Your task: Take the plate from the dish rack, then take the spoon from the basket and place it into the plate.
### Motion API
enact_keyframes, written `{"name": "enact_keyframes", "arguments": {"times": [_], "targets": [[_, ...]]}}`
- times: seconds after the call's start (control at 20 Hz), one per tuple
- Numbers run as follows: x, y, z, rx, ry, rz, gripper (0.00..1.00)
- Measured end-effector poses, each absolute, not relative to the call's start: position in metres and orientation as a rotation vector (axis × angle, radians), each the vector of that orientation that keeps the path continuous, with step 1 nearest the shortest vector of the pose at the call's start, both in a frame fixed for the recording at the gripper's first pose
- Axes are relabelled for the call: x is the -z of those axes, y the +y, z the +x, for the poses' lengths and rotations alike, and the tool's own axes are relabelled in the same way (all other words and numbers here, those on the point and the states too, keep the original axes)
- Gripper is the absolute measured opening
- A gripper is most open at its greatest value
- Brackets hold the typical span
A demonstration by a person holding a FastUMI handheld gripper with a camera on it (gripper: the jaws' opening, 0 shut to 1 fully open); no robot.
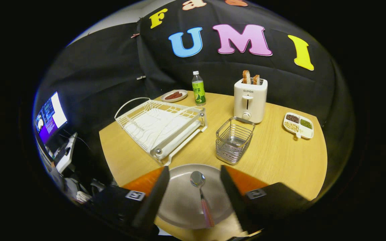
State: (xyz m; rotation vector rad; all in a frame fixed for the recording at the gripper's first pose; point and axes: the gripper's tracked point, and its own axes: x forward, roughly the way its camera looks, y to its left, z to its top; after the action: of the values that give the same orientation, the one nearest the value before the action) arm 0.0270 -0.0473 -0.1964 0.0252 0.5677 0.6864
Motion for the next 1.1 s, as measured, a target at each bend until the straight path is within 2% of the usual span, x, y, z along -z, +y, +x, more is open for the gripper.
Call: {"name": "enact_keyframes", "arguments": {"times": [0.05, 0.35, 0.7, 0.9, 1.1], "targets": [[0.184, -0.052, 0.037, -0.642, 0.538, 0.036, 0.99], [0.086, -0.085, 0.066, -0.333, 0.395, 0.115, 0.99], [-0.029, -0.123, 0.044, 0.02, 0.21, 0.191, 0.99], [-0.059, -0.13, 0.012, 0.139, 0.153, 0.143, 0.99], [-0.063, -0.12, -0.01, 0.184, 0.124, 0.176, 0.99]]}}
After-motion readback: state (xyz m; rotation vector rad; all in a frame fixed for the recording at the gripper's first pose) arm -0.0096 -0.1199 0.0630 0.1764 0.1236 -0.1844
